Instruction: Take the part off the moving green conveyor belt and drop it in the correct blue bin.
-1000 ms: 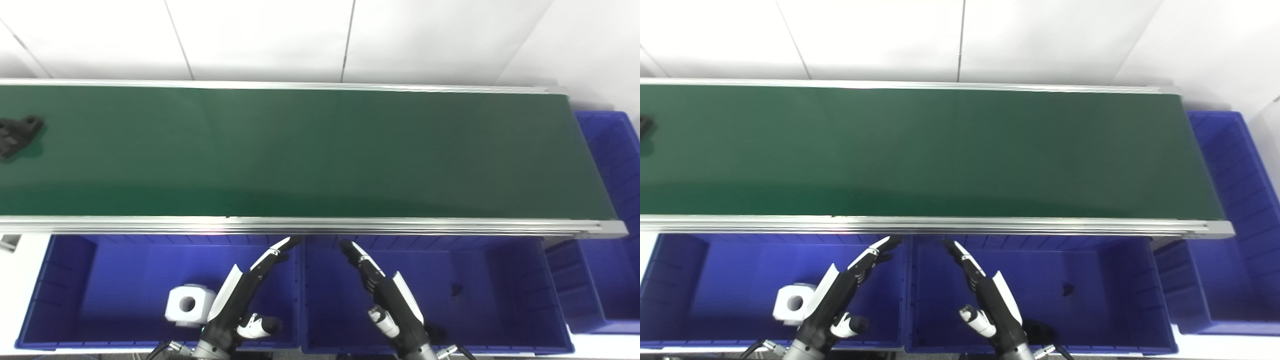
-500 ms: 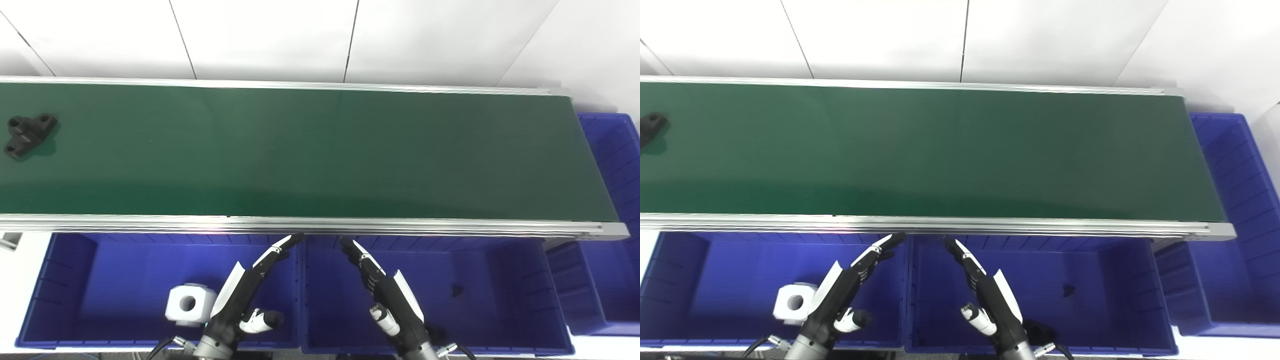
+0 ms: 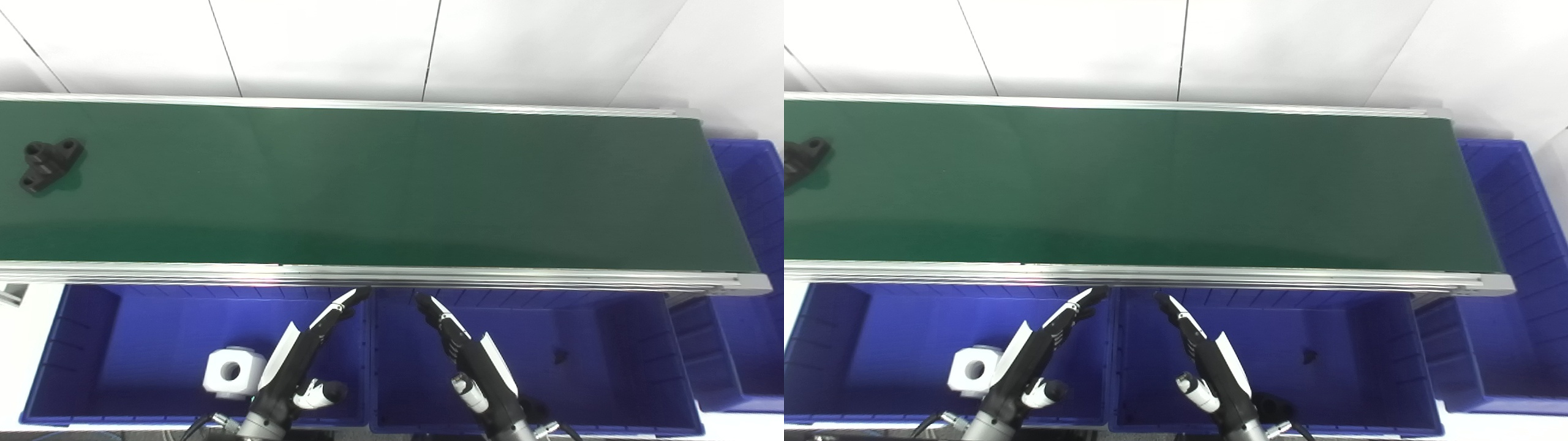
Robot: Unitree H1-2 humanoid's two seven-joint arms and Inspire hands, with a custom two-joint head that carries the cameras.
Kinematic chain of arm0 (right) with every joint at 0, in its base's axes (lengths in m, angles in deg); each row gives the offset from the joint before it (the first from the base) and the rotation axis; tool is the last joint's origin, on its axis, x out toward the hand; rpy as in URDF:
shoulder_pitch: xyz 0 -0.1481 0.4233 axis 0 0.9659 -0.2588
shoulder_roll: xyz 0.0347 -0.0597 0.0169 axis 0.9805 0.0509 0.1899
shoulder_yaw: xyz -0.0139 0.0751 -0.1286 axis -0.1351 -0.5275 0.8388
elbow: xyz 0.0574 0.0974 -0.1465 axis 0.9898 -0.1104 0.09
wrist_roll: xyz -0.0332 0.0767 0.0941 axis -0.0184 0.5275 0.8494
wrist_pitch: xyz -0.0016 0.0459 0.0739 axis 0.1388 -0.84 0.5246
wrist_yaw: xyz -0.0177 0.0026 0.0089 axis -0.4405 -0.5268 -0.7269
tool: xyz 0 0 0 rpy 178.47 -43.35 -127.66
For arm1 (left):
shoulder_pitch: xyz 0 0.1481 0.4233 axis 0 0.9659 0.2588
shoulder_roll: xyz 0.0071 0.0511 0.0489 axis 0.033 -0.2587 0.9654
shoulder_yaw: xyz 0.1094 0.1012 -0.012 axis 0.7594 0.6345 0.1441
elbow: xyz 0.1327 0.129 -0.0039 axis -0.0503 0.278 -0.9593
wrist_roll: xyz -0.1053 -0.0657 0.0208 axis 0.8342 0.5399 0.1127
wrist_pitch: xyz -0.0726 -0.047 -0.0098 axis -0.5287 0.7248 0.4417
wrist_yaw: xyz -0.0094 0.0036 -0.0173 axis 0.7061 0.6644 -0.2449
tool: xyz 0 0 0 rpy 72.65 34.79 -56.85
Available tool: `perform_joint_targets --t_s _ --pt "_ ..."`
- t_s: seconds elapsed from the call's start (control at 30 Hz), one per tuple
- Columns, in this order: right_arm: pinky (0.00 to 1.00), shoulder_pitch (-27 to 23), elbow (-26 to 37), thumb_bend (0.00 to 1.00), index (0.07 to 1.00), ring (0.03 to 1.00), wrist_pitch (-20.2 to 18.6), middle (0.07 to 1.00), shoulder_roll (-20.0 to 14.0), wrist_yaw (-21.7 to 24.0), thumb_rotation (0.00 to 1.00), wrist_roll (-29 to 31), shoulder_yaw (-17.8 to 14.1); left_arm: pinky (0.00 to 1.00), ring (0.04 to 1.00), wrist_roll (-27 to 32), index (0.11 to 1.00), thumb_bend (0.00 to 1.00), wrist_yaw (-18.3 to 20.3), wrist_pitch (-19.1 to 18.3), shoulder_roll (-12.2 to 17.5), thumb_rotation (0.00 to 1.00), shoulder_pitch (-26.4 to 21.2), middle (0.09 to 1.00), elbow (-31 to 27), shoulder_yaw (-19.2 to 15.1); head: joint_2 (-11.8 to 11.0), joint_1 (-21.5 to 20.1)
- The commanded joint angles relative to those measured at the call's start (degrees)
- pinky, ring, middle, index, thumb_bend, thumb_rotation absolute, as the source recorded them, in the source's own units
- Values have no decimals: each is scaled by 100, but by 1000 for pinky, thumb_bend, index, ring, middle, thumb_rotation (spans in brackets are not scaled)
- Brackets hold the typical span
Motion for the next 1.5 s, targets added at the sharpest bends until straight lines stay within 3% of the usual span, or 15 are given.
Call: perform_joint_targets --t_s 0.0,0.17,0.97,1.23,1.47 --pt "933 1 35 1000 927 948 317 939 23 5 989 64 24 873 923 -14 887 1000 -149 224 66 1000 -11 917 -17 63 -23 15" --pt "963 6 44 1000 930 959 317 948 37 82 963 165 16 874 926 42 881 1000 -199 223 63 1000 -33 916 -13 101 20 22" --pt "929 -30 -17 1000 932 950 317 949 24 -18 956 47 56 863 912 -27 875 1000 -379 224 167 1000 -90 909 58 218 -94 13" --pt "911 -150 -308 1000 919 940 317 937 67 -18 957 110 23 848 901 -74 874 1000 -555 224 192 1000 -246 906 305 334 -378 161" --pt "918 -312 -620 1000 919 942 317 934 51 7 964 169 -15 810 865 -149 850 1000 -989 225 202 1000 -516 880 697 616 -807 493"
